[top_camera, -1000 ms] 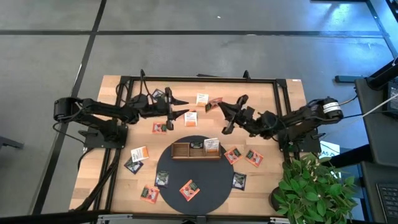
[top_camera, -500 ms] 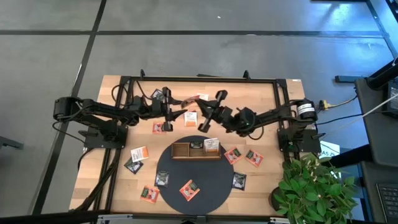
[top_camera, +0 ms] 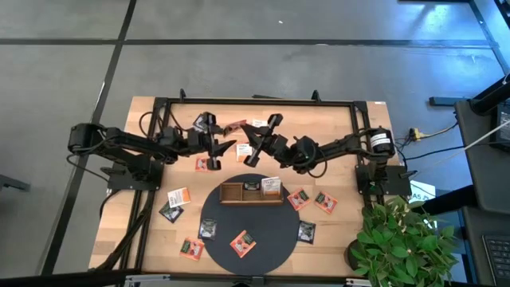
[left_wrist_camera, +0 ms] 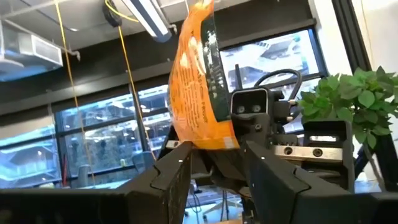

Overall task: Pick & Place Tea
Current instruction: Put the orange tea bag into the left section of the wooden organizer

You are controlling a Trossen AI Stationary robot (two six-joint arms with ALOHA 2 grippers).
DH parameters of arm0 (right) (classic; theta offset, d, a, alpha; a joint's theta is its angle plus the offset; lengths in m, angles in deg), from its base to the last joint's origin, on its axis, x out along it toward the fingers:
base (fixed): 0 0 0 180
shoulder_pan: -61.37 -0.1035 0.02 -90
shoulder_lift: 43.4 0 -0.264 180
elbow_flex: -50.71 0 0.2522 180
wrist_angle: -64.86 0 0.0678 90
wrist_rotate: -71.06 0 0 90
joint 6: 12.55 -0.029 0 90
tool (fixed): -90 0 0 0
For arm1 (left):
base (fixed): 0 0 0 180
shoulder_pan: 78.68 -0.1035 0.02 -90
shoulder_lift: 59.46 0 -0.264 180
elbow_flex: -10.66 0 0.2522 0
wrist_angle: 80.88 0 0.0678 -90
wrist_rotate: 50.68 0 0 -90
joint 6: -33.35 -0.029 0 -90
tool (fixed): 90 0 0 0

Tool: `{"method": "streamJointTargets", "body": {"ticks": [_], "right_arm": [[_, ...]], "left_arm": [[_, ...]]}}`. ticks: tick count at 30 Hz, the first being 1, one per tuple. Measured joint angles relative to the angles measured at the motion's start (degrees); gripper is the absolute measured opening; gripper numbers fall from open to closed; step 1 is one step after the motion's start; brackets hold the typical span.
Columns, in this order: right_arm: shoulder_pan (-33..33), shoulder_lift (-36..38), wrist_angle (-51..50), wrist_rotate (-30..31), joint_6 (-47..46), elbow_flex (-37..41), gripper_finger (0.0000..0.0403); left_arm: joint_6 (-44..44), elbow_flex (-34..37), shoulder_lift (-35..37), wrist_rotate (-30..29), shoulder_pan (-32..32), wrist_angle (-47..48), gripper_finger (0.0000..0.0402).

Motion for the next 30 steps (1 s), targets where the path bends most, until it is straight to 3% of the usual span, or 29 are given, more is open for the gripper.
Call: {"method": "streamJointTargets", "body": {"ticks": [11, 23, 26, 30], "right_arm": [[0.0, 0.0, -0.03, -1.2, -0.12, 0.0, 0.0013], [0.0, 0.0, -0.9, -1.75, -0.22, 0.0, 0.0013], [0.0, 0.04, -2.57, -1.17, 0.79, -0.07, 0.0016], [-0.04, 0.04, -5.41, 3.86, 4.88, -0.07, 0.0046]], "left_arm": [[-3.89, 0.0, 0.02, -5.75, 2.34, -3.51, 0.0134], [-6.91, 0.0, 0.01, -7.08, 2.27, -3.48, 0.0011], [-7.0, 0.0, 0.02, -7.07, 2.27, -3.12, 0.0006], [-7.0, 0.02, -0.04, -7.32, 2.23, -2.4, 0.0005]]}}
